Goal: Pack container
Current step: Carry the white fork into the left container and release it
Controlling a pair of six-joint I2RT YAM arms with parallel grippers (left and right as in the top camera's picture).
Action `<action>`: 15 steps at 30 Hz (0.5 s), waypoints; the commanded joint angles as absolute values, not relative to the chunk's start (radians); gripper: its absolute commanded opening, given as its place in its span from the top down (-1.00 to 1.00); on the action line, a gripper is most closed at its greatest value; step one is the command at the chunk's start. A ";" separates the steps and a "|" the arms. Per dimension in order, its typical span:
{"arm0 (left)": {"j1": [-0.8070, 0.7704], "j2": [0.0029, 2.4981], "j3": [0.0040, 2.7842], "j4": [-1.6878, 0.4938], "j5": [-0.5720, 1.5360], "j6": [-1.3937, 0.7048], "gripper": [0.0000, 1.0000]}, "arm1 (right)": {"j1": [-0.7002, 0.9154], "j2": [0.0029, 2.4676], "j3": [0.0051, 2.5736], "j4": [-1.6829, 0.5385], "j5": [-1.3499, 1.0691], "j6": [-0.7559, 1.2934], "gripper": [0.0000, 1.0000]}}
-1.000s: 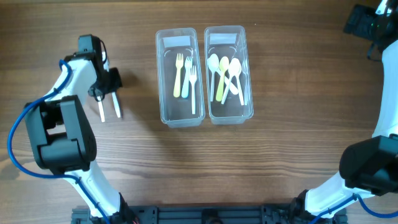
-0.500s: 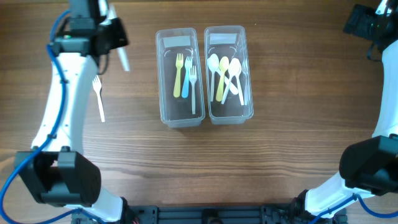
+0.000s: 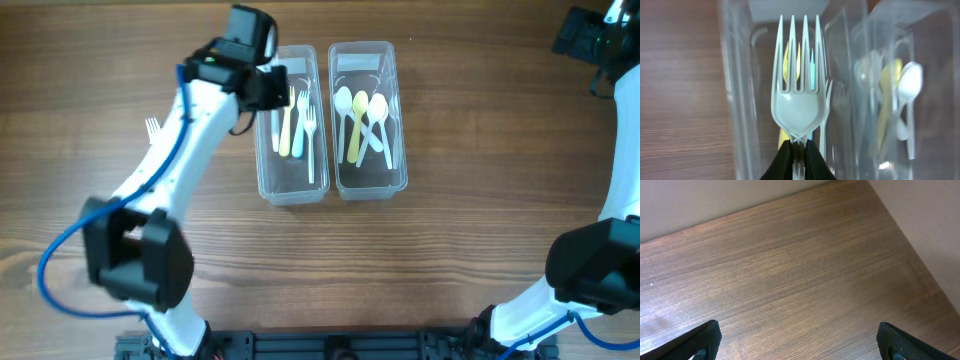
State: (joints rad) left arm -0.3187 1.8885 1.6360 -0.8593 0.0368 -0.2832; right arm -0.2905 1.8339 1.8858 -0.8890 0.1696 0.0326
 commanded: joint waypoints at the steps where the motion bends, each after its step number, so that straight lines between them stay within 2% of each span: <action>1: -0.332 1.964 1.636 -0.856 0.052 -0.300 0.86 | -0.286 1.844 1.884 -0.883 0.187 0.027 -0.99; 4: -0.332 1.991 1.636 -0.855 0.052 -0.300 0.79 | -0.286 1.844 1.884 -0.883 0.187 0.026 -1.00; 7: -0.332 1.992 1.636 -0.842 0.052 -0.300 0.40 | -0.286 1.844 1.884 -0.883 0.187 0.027 -0.99; 8: -0.332 1.983 1.638 -0.831 0.053 -0.300 0.21 | -0.286 1.844 1.884 -0.883 0.187 0.027 -0.99; 10: -0.331 1.966 1.648 -0.827 0.052 -0.300 0.13 | -0.286 1.844 1.884 -0.883 0.187 0.027 -1.00; 15: -0.307 1.899 1.718 -0.842 0.016 -0.292 0.07 | -0.286 1.844 1.884 -0.883 0.187 0.026 -0.99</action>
State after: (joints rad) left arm -0.3279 1.9865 1.6474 -0.8337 0.0360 -0.2977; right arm -0.2905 1.8339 1.8858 -0.8890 0.1699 0.0326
